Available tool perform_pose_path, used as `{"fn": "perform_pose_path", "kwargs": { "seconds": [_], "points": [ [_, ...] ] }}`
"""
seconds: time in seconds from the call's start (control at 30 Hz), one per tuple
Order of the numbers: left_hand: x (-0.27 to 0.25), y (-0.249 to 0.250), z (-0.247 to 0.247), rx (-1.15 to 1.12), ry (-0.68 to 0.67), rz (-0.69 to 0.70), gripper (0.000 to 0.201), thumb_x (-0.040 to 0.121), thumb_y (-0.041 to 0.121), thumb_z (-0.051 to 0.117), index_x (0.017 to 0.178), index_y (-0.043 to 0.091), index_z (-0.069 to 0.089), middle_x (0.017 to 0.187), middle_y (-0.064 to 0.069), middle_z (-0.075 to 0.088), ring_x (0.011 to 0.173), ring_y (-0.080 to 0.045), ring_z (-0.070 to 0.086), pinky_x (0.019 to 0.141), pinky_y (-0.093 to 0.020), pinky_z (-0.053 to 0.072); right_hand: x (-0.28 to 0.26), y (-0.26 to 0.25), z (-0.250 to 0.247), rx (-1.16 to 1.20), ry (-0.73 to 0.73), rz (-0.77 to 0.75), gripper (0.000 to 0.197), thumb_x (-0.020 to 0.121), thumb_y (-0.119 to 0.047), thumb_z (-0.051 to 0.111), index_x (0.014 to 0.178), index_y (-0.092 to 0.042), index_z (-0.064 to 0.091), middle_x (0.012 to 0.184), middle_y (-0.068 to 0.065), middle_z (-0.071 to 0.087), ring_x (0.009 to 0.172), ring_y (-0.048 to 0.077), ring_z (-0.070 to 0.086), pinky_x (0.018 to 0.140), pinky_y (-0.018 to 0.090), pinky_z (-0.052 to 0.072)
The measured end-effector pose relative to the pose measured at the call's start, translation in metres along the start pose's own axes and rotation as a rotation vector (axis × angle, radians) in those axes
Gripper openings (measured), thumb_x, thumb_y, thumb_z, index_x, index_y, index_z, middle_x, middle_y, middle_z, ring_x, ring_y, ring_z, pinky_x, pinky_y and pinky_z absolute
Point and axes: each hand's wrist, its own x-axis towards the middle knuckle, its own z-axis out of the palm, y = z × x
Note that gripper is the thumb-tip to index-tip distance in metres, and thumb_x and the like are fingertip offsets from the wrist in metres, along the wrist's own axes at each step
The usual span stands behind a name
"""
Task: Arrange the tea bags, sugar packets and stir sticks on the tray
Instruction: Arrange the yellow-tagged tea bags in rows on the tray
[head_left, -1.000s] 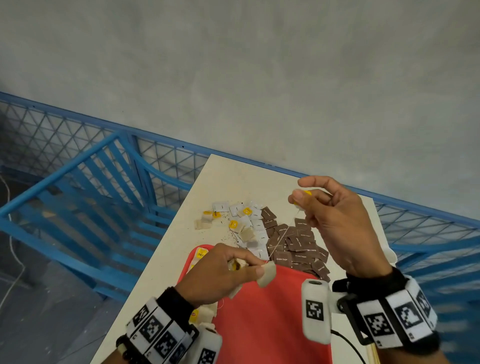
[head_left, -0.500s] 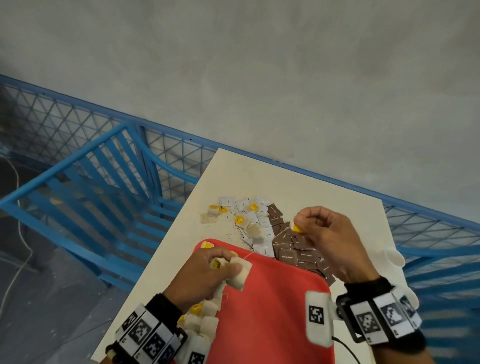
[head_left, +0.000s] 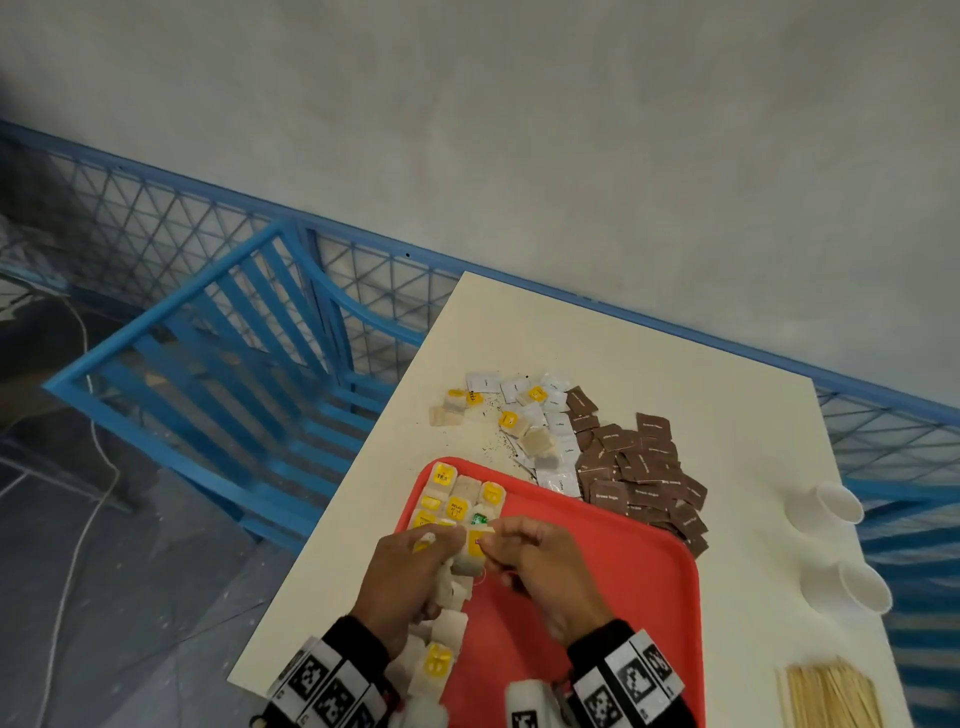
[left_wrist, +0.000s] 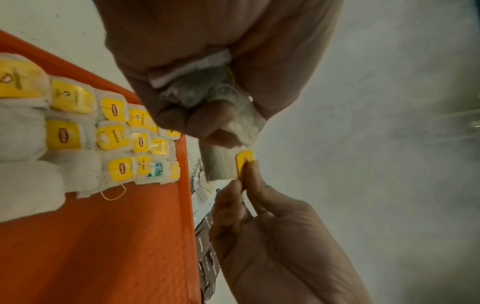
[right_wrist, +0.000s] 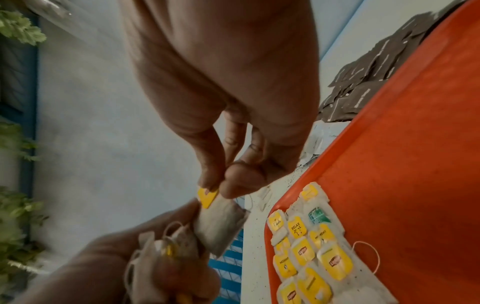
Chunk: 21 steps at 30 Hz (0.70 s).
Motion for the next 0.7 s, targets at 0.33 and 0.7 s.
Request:
{"fn": "perform_pose_path", "kwargs": {
  "seconds": [0.33, 0.7],
  "points": [
    [0.009, -0.003, -0.025, 0.052, -0.038, 0.045, 0.015, 0.089, 0.025, 0.073, 0.1, 0.014, 0.075, 0.087, -0.029, 0.071, 0.046, -0.02, 0.043, 0.037, -0.021, 0.036, 0.009, 0.007, 0.009, -0.094, -0.06, -0.076, 0.024, 0.075, -0.011, 0.084, 0.095, -0.007, 0.072, 0.069, 0.0, 0.068, 0.057, 0.003, 0.061, 0.053, 0.013, 0.044],
    [0.02, -0.005, -0.051, 0.17, 0.041, 0.072, 0.013, 0.089, 0.019, 0.072, 0.087, 0.03, 0.079, 0.088, -0.012, 0.077, 0.053, -0.024, 0.048, 0.04, -0.025, 0.041, 0.074, 0.011, 0.002, -0.206, 0.101, -0.098, 0.019, 0.086, -0.006, 0.074, 0.072, 0.002, 0.064, 0.06, 0.006, 0.056, 0.054, 0.011, 0.048, 0.05, 0.017, 0.042]
  ]
}}
